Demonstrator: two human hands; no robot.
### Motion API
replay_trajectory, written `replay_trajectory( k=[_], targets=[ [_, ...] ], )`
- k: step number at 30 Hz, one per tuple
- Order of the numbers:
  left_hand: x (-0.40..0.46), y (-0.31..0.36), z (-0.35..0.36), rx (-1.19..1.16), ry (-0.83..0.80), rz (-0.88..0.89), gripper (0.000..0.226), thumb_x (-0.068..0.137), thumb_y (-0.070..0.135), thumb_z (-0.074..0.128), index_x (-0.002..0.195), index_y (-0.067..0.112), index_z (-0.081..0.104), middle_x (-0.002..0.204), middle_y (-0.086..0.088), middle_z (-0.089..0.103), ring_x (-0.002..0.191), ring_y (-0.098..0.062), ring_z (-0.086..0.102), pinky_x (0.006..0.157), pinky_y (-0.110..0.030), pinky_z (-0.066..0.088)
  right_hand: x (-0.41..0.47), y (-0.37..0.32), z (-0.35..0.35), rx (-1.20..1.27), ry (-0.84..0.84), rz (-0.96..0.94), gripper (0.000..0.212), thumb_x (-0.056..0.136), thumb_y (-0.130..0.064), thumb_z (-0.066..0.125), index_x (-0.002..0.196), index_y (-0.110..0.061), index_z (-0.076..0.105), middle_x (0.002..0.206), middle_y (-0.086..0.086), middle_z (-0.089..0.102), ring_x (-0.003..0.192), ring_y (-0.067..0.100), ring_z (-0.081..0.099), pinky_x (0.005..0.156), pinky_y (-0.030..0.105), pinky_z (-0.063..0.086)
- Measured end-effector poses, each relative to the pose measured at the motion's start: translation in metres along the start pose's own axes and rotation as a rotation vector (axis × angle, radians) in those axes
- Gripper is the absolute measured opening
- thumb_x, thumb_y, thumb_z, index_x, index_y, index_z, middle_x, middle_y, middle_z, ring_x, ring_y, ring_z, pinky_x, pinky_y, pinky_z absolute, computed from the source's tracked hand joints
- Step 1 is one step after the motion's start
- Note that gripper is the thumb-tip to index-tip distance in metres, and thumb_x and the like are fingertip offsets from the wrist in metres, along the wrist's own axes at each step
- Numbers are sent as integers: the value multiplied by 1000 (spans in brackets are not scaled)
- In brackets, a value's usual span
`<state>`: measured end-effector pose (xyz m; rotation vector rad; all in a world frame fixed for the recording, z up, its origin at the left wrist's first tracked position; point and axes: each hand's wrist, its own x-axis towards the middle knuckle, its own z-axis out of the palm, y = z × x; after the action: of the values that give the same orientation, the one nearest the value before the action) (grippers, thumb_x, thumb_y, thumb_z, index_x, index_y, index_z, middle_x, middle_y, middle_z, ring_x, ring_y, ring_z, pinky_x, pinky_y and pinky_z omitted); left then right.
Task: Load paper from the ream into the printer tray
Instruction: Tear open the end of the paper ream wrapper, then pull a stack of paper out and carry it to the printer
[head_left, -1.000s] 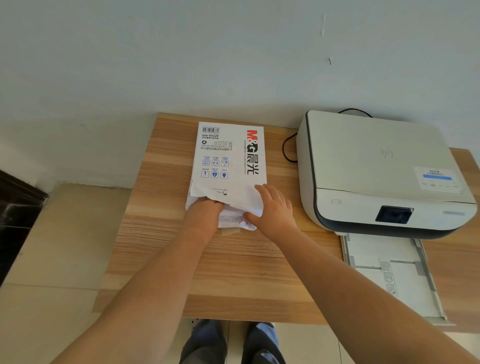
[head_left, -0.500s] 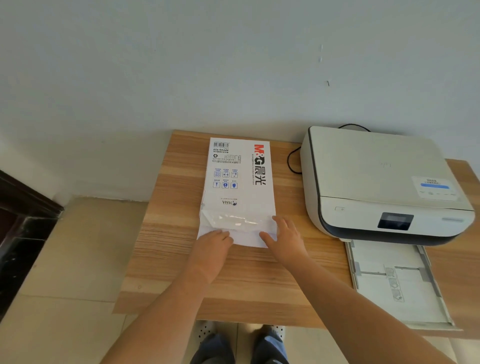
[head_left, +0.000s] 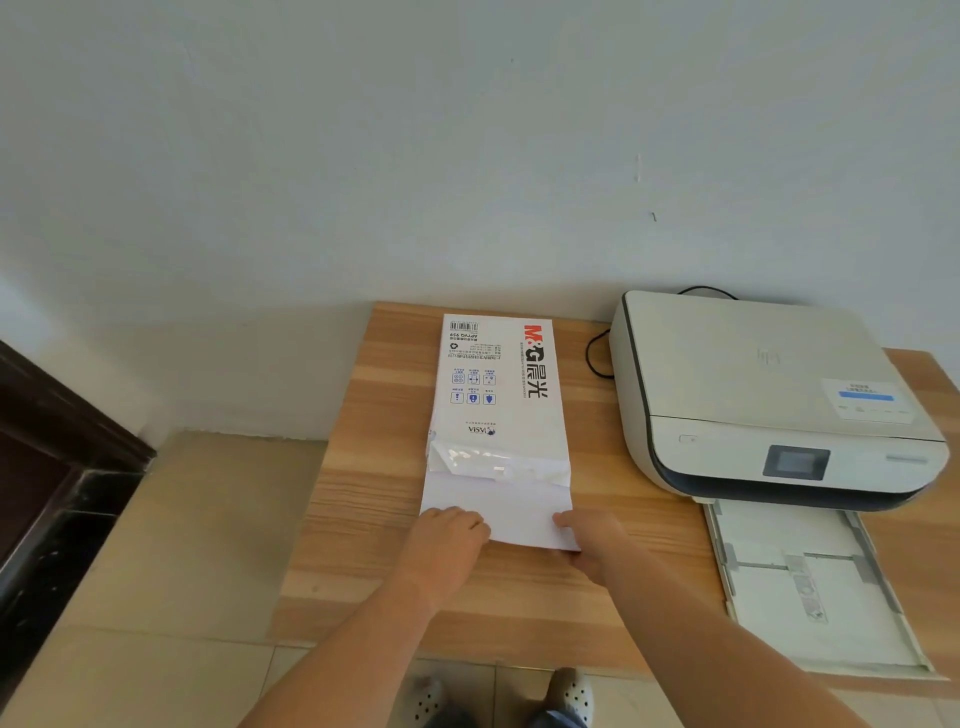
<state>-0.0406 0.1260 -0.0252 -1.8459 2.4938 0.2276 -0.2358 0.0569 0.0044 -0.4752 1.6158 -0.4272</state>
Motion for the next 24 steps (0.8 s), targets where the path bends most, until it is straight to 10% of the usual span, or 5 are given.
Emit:
replay_trajectory(
  k=[9,24],
  targets=[
    [-13,1,-2,-83,18,48,28,98,28,41,107,18,64,110,3,65,94,-20,61,84,-35,45,-5,9,-3,4,5,18,7,92,2,56,87,-4,55,90,14,61,77,26,59,61,35,51],
    [-31,16,-29,-178,-217,-367,114,51,80,-15,148,34,24,161,5,3,147,-20,5,118,-42,6,-9,29,-22,-62,-85,41,11,92,2,56,102,-2,56,103,16,62,84,28,61,55,32,51]
  ],
)
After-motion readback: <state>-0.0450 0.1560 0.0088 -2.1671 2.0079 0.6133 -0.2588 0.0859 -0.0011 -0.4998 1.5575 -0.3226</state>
